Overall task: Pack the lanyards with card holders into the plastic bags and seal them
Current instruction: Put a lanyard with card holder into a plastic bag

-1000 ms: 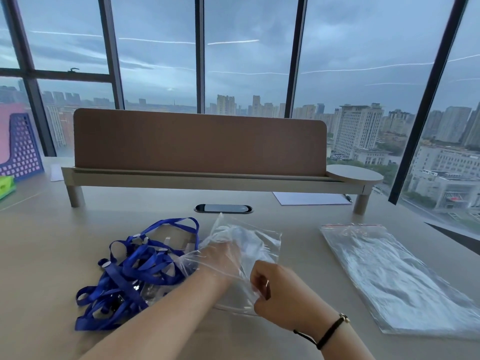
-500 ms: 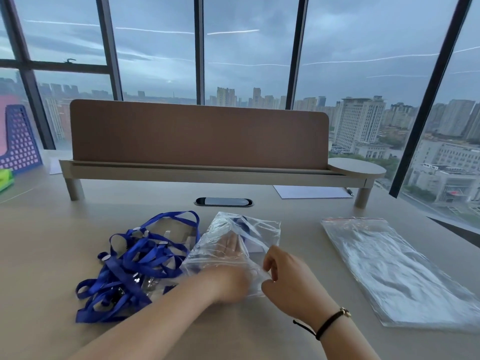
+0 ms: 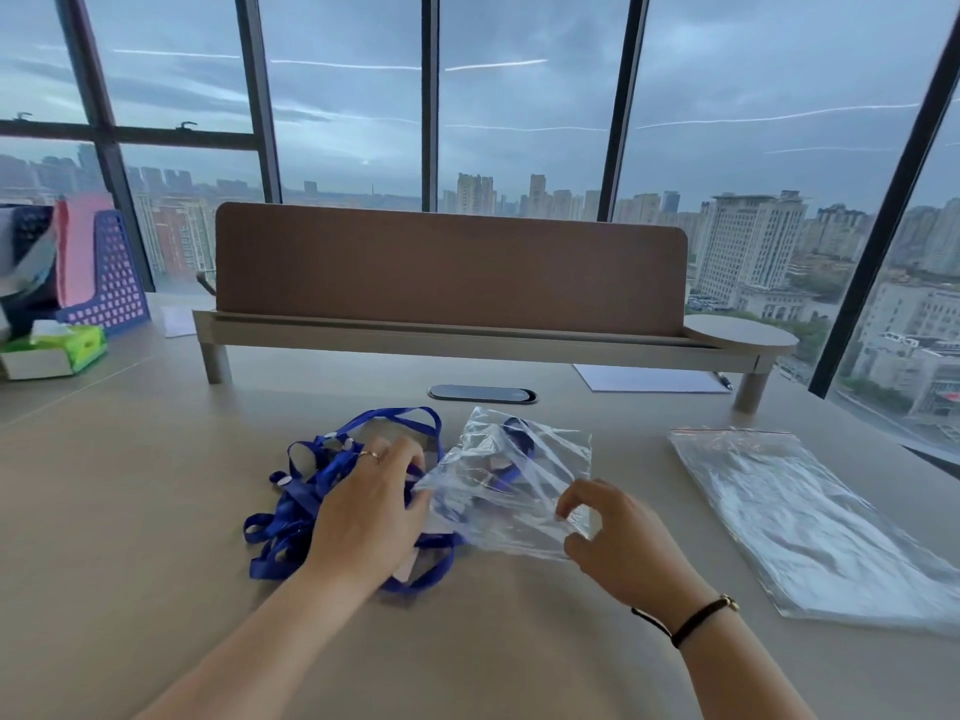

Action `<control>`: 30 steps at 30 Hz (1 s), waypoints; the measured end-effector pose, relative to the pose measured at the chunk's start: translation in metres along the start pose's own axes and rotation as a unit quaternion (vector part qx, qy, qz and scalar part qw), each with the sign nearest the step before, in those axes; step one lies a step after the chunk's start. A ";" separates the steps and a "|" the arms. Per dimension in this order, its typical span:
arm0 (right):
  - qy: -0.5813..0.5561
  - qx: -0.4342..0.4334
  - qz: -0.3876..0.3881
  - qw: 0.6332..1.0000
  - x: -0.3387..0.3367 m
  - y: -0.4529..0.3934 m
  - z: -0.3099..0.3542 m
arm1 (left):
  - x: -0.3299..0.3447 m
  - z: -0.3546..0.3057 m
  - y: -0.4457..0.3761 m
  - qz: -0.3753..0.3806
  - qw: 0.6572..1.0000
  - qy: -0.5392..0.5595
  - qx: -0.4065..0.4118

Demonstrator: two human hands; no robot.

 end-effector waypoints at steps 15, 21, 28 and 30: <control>-0.254 0.026 -0.108 0.961 -0.008 0.024 -0.013 | 0.030 0.022 0.008 0.190 0.919 0.318 -0.134; -0.122 -0.003 -0.140 0.983 -0.013 0.023 -0.013 | 0.026 0.022 0.010 0.160 0.936 0.294 -0.106; -0.229 0.042 -0.212 0.949 -0.037 0.026 -0.015 | 0.003 0.007 0.000 0.085 0.952 0.290 -0.055; -0.259 0.042 -0.227 0.938 -0.050 0.024 -0.013 | -0.006 -0.001 -0.006 0.077 0.950 0.299 -0.038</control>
Point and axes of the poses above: each hand's wrist, its own y-axis away from the middle knuckle, its own x-axis out of the palm, z = x × y, the point moved 8 cm from there along -y, towards the middle knuckle, and after that the axes turned 6 degrees about -x, right-handed, at the moved point
